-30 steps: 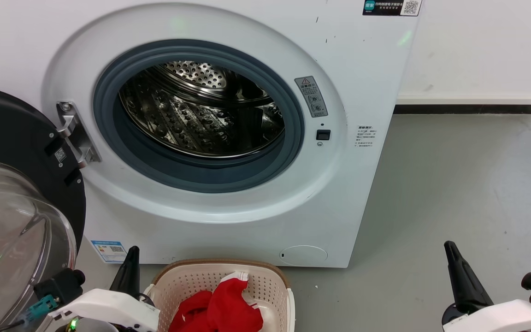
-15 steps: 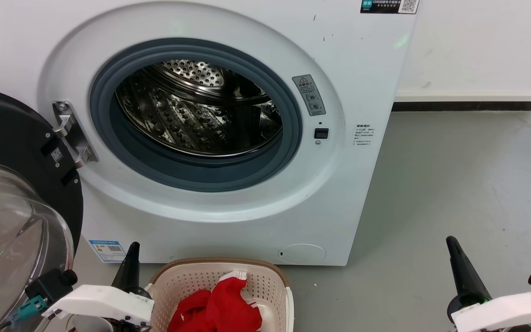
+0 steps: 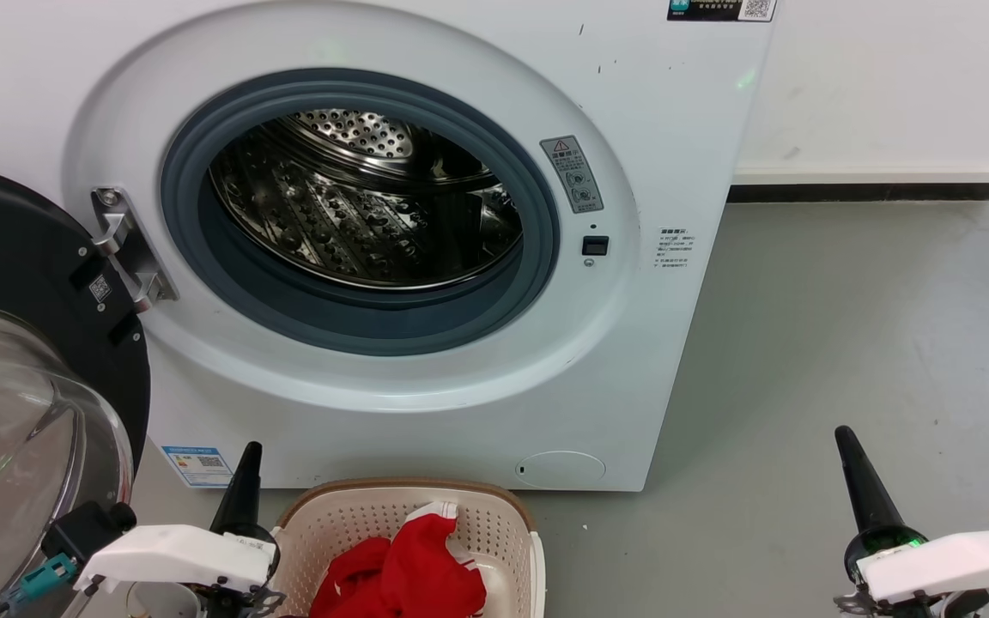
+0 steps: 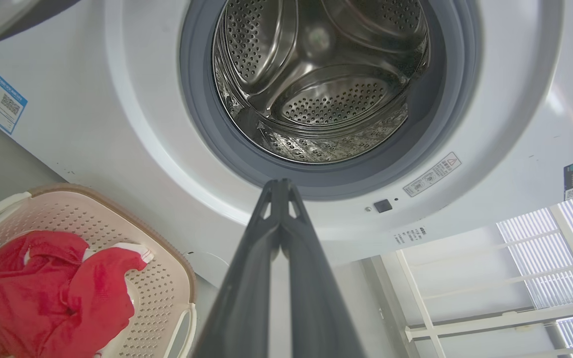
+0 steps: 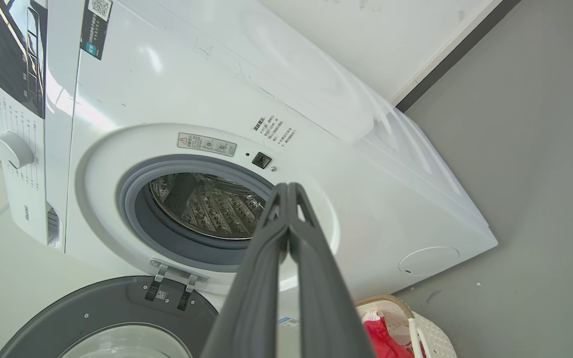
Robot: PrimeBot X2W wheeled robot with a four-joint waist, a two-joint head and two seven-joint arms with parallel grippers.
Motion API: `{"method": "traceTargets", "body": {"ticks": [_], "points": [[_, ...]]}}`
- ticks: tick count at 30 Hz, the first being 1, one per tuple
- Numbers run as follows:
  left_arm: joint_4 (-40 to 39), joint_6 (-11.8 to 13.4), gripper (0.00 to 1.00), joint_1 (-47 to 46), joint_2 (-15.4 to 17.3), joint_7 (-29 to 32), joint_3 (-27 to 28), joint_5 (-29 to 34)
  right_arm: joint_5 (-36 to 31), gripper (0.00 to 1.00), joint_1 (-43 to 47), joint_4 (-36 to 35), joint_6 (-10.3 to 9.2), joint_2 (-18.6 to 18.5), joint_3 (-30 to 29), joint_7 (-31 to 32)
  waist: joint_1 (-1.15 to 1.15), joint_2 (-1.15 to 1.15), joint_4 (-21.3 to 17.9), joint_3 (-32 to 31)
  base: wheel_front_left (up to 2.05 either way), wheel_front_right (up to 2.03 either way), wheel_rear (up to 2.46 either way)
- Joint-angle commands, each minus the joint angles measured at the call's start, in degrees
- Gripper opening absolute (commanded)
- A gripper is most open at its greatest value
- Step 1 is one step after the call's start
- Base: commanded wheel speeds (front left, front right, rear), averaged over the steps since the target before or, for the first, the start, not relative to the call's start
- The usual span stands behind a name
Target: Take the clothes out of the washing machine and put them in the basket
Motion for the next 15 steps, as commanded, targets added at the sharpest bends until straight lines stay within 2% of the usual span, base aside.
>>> {"method": "traceTargets", "body": {"ticks": [1,15], "points": [[-0.39,-0.33,0.0,-1.49,0.06,0.2,0.52,-1.24,1.55,0.0,-1.71,-0.15,0.0,-0.37,-0.18,0.13,0.0,0.0,-0.03,0.03,0.0,0.0,0.0],[0.2,-1.37,0.0,-2.2,-1.07,1.64,1.97,-8.8,10.05,0.0,-3.43,2.08,-0.01,-0.37,-0.8,1.02,0.0,0.0,-0.35,0.36,0.0,0.0,0.0]]}}
